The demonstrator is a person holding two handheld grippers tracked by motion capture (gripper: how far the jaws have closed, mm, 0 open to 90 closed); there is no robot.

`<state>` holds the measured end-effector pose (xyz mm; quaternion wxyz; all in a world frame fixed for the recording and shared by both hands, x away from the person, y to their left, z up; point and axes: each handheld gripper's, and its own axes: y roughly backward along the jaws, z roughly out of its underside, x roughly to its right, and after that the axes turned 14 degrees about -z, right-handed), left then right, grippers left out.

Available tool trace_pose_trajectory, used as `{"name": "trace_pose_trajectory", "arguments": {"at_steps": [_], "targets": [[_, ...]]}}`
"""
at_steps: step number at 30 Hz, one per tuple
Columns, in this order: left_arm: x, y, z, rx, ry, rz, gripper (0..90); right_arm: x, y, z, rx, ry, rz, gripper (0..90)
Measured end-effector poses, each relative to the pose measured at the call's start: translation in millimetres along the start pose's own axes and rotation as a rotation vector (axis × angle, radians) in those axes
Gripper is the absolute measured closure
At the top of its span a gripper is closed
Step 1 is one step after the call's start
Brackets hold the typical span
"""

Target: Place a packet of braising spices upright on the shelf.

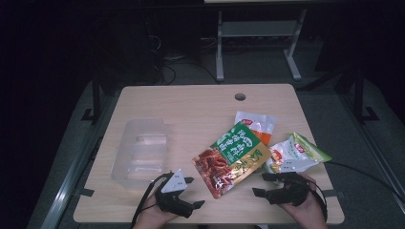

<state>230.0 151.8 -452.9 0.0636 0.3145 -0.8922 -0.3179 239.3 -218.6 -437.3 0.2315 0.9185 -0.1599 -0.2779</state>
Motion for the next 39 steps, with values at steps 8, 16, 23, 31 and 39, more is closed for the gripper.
{"name": "trace_pose_trajectory", "arguments": {"at_steps": [8,16,23,31,39], "targets": [[-0.8,0.6,-0.1,0.008,0.009,0.012,16.8,1.0,6.3,-1.3,0.013,-0.023,0.028,25.8],[3.4,1.4,-0.5,0.009,0.003,0.037,17.0,4.1,15.4,-10.1,0.033,-0.027,0.071,25.9],[5.1,1.6,-1.3,0.006,-0.006,0.038,17.0,16.8,23.2,-29.1,0.028,-0.043,0.125,25.9],[5.4,2.3,-1.5,0.009,-0.01,0.039,17.0,50.3,25.8,-47.7,0.008,-0.13,0.125,29.2],[3.9,-1.0,-1.9,0.005,-0.003,0.044,17.0,63.5,15.9,-50.6,-0.015,-0.166,0.105,48.3]]}}
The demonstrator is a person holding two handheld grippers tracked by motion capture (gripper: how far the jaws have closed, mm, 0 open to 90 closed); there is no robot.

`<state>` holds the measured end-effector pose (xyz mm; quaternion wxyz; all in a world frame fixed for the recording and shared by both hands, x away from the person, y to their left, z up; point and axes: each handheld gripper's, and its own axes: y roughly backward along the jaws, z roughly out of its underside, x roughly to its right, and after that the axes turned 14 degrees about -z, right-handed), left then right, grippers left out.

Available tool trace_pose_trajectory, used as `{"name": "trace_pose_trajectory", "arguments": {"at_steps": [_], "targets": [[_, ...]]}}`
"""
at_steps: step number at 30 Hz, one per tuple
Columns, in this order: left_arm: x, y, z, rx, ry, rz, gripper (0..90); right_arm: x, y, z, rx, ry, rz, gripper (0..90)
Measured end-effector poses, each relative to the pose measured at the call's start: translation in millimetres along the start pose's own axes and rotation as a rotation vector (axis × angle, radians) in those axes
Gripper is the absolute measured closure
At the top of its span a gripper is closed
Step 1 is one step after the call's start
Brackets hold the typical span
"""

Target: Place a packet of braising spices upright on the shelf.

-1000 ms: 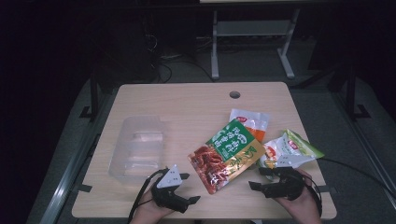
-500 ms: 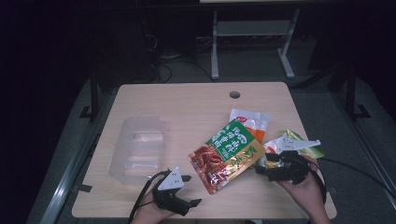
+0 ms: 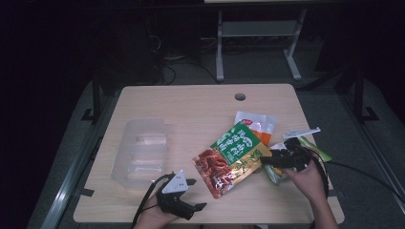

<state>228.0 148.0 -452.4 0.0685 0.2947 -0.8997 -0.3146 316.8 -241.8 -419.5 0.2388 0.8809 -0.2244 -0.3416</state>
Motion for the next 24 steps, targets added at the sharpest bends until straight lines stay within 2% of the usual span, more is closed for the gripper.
{"name": "trace_pose_trajectory", "arguments": {"at_steps": [1,2,3,5,6,8,9,10,11,14,17,18,20,21,22,23,24], "targets": [[0.0,-0.2,0.2,-0.004,0.002,-0.002,17.0,0.2,-1.9,-1.2,-0.004,-0.01,-0.004,55.7],[0.0,-0.2,0.2,-0.004,0.002,-0.002,17.0,0.2,-1.9,-1.2,-0.004,-0.01,-0.004,55.7],[-0.5,0.1,0.1,-0.001,0.006,-0.001,17.0,1.2,-3.7,-2.9,-0.018,-0.041,-0.023,68.0],[-0.8,0.2,-0.1,0.0,0.007,-0.003,17.2,2.1,-4.5,-3.6,-0.015,-0.041,-0.021,71.0],[-1.1,0.3,-0.4,0.0,0.008,-0.004,17.2,2.8,-5.0,-4.2,-0.015,-0.044,-0.028,77.6],[-1.7,0.4,-1.2,0.003,0.017,-0.006,17.2,3.4,-4.5,-5.4,-0.017,-0.044,-0.047,85.0],[-2.7,1.0,-3.5,0.008,0.044,0.006,17.2,2.5,-3.1,-7.7,-0.016,-0.053,-0.084,89.4],[-2.7,1.0,-3.5,0.008,0.044,0.006,17.2,2.5,-3.1,-7.7,-0.016,-0.053,-0.084,89.4],[-4.7,2.3,-8.3,0.017,0.076,0.03,17.2,-0.9,-1.9,-11.1,-0.018,-0.034,-0.092,89.6],[-7.6,2.4,-14.4,0.027,0.086,0.039,21.7,-6.4,-0.8,-15.4,-0.022,-0.009,-0.092,89.6],[-13.8,-2.0,-27.3,0.027,0.089,0.012,21.7,-19.7,4.0,-27.0,-0.015,0.051,-0.101,89.8],[-13.8,-2.0,-27.3,0.027,0.089,0.012,21.7,-22.8,5.7,-30.5,-0.009,0.073,-0.105,89.8],[-16.7,-5.9,-34.8,0.03,0.094,-0.001,21.7,-26.9,7.7,-34.3,-0.007,0.088,-0.107,89.8],[-18.1,-8.3,-38.7,0.033,0.09,-0.011,21.3,-34.7,11.2,-42.9,-0.012,0.127,-0.101,89.8],[-19.1,-11.0,-42.7,0.037,0.096,-0.017,21.3,-34.7,11.2,-42.9,-0.012,0.127,-0.101,89.8],[-20.1,-13.7,-46.7,0.042,0.104,-0.018,21.3,-41.6,15.2,-52.0,-0.007,0.16,-0.092,89.9],[-21.8,-16.7,-50.7,0.048,0.101,-0.017,21.3,-41.6,15.2,-52.0,-0.007,0.16,-0.092,89.9]]}}
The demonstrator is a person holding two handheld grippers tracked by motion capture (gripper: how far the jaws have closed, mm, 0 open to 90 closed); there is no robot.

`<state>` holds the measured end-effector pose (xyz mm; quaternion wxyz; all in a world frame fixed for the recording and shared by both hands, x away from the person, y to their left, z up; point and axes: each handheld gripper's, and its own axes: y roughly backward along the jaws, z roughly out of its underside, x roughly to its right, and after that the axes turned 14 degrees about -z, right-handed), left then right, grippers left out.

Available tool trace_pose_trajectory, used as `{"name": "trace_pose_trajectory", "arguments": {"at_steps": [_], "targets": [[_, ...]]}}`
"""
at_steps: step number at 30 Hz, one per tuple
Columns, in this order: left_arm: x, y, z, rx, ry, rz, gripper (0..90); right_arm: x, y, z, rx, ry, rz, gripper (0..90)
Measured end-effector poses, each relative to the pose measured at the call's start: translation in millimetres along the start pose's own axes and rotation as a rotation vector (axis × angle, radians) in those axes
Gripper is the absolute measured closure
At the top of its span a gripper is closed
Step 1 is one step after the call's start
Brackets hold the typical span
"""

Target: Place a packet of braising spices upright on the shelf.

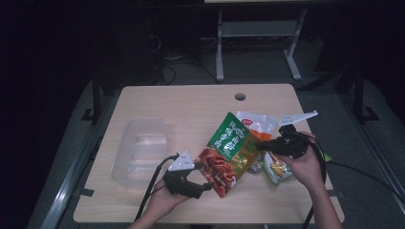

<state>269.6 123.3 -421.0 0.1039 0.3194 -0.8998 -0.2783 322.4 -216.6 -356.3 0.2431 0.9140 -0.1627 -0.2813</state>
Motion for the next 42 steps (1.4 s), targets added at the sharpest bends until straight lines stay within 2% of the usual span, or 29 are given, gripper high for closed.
{"name": "trace_pose_trajectory", "arguments": {"at_steps": [1,2,4,6,7,8,10,11,13,15,16,17,18,19,21,22,23,25,26,27,30,31,33,34,36,37,40,41,42], "targets": [[-0.4,-3.5,-3.9,-0.002,0.006,0.001,21.3,-2.0,1.9,-4.9,-0.001,0.012,0.0,89.9],[-3.5,-10.4,-11.1,-0.009,-0.008,-0.015,21.3,-6.0,6.3,-14.4,-0.01,0.039,0.009,89.9],[-5.2,-13.7,-14.2,-0.007,-0.006,-0.023,21.3,-7.6,8.7,-18.7,-0.013,0.05,0.009,89.9],[-8.7,-19.5,-18.9,0.005,0.033,-0.039,21.3,-11.1,14.1,-26.6,-0.025,0.079,0.017,89.9],[-11.9,-24.6,-22.9,0.015,0.062,-0.069,21.3,-13.2,19.0,-31.0,-0.033,0.103,0.015,89.9],[-11.9,-24.6,-22.9,0.015,0.062,-0.069,21.3,-13.2,19.0,-31.0,-0.033,0.103,0.015,89.9],[-15.8,-30.7,-27.0,0.005,0.088,-0.08,21.4,-14.7,24.7,-34.7,-0.029,0.125,0.012,89.9],[-17.9,-33.8,-29.6,-0.008,0.097,-0.082,21.1,-15.3,29.1,-37.1,-0.038,0.143,-0.008,89.9],[-19.8,-39.5,-36.2,-0.02,0.082,-0.097,20.4,-16.2,33.5,-39.5,-0.05,0.161,-0.022,89.9],[-25.6,-49.5,-44.3,-0.029,0.102,-0.07,21.5,-15.9,36.3,-41.5,-0.043,0.173,-0.036,89.8],[-25.6,-49.5,-44.3,-0.029,0.102,-0.07,22.6,-15.9,36.3,-41.5,-0.043,0.173,-0.036,89.8],[-28.3,-53.9,-46.0,-0.039,0.125,-0.067,23.5,-14.1,36.0,-42.5,-0.042,0.175,-0.045,89.8],[-32.9,-58.1,-47.6,-0.05,0.136,-0.045,23.5,-14.1,36.0,-42.5,-0.042,0.175,-0.045,89.8],[-35.4,-61.8,-48.6,-0.061,0.173,-0.003,26.5,-12.7,35.2,-42.8,-0.042,0.174,-0.052,89.8],[-40.5,-68.9,-49.7,-0.071,0.205,0.018,36.8,-7.4,31.9,-42.4,-0.039,0.168,-0.057,89.8],[-40.5,-68.9,-49.7,-0.071,0.205,0.018,44.8,-7.4,31.9,-42.4,-0.039,0.168,-0.057,89.8],[-42.9,-69.7,-49.3,-0.07,0.203,0.017,44.8,-5.0,30.5,-41.9,-0.044,0.164,-0.058,89.8],[-47.1,-70.3,-48.0,-0.065,0.222,0.036,62.3,3.4,26.4,-38.8,-0.055,0.144,-0.048,89.8],[-48.9,-71.1,-47.6,-0.072,0.227,0.045,66.8,5.9,26.1,-37.6,-0.055,0.138,-0.048,89.7],[-50.3,-71.4,-47.0,-0.08,0.226,0.05,66.8,5.9,26.1,-37.6,-0.055,0.138,-0.048,89.7],[-53.5,-72.7,-45.5,-0.084,0.237,0.054,74.4,11.3,27.9,-34.5,-0.044,0.129,-0.057,89.8],[-54.6,-74.1,-45.4,-0.083,0.254,0.047,71.5,13.1,29.6,-33.2,-0.038,0.122,-0.067,89.8],[-53.8,-76.8,-46.0,-0.085,0.267,0.03,50.3,14.4,30.4,-32.4,-0.035,0.125,-0.076,89.8],[-53.8,-76.8,-46.0,-0.085,0.267,0.03,43.8,14.4,30.4,-32.4,-0.035,0.125,-0.076,89.8],[-51.8,-79.7,-46.1,-0.089,0.268,0.064,42.2,14.6,31.7,-32.3,-0.032,0.131,-0.083,89.8],[-48.6,-82.4,-46.8,-0.121,0.239,0.047,37.2,12.8,32.5,-32.4,-0.027,0.143,-0.103,89.8],[-48.3,-84.6,-46.8,-0.126,0.237,0.063,38.8,9.2,33.7,-33.3,-0.029,0.153,-0.124,89.8],[-49.0,-85.1,-47.1,-0.126,0.241,0.082,48.1,6.9,32.8,-34.5,-0.033,0.167,-0.124,89.7],[-49.1,-85.2,-47.4,-0.122,0.242,0.104,48.1,6.9,32.8,-34.5,-0.033,0.167,-0.124,89.7]]}}
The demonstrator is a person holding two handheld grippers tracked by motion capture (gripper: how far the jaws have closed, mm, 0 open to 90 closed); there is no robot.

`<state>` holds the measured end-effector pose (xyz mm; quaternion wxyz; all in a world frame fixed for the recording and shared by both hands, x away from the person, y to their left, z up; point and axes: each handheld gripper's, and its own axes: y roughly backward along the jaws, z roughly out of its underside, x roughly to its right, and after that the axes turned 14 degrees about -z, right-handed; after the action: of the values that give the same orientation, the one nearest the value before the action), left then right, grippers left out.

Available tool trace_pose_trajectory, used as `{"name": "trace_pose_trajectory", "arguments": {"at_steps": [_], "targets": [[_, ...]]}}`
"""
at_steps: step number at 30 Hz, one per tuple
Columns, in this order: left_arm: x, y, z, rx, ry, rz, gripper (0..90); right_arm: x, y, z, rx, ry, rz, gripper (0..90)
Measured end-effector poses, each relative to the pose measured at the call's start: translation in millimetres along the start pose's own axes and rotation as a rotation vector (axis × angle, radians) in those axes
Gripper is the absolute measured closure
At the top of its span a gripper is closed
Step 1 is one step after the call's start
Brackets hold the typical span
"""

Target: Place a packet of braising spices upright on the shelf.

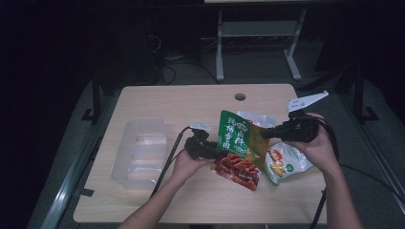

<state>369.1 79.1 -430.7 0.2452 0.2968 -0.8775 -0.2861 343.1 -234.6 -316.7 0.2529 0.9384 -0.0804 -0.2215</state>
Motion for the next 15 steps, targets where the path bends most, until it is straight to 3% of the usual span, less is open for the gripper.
{"name": "trace_pose_trajectory", "arguments": {"at_steps": [1,2,3,5,11,12,13,15], "targets": [[2.4,1.0,-0.6,0.01,-0.018,0.006,63.7,-0.1,-2.9,-0.6,-0.012,0.001,0.005,89.7],[2.4,1.0,-0.6,0.01,-0.018,0.006,69.1,-0.1,-2.9,-0.6,-0.012,0.001,0.005,89.7],[4.0,2.3,-1.1,0.001,-0.055,0.007,74.2,1.0,-4.6,-0.8,-0.018,-0.002,0.013,89.7],[5.4,4.1,-0.4,0.008,-0.065,0.006,84.4,2.2,-4.8,-0.7,-0.018,-0.007,0.023,89.6],[13.3,9.5,2.1,0.034,-0.105,-0.026,87.8,5.8,-2.5,4.8,0.019,-0.028,0.058,88.8],[14.1,10.6,3.2,0.043,-0.103,-0.029,87.9,6.2,-1.0,7.5,0.037,-0.036,0.059,84.9],[15.9,12.2,5.3,0.056,-0.114,-0.038,88.2,8.5,1.1,15.1,0.085,-0.05,0.068,71.7],[16.8,12.7,6.2,0.056,-0.12,-0.045,88.5,12.0,0.0,24.7,0.112,-0.085,0.055,63.7]]}}
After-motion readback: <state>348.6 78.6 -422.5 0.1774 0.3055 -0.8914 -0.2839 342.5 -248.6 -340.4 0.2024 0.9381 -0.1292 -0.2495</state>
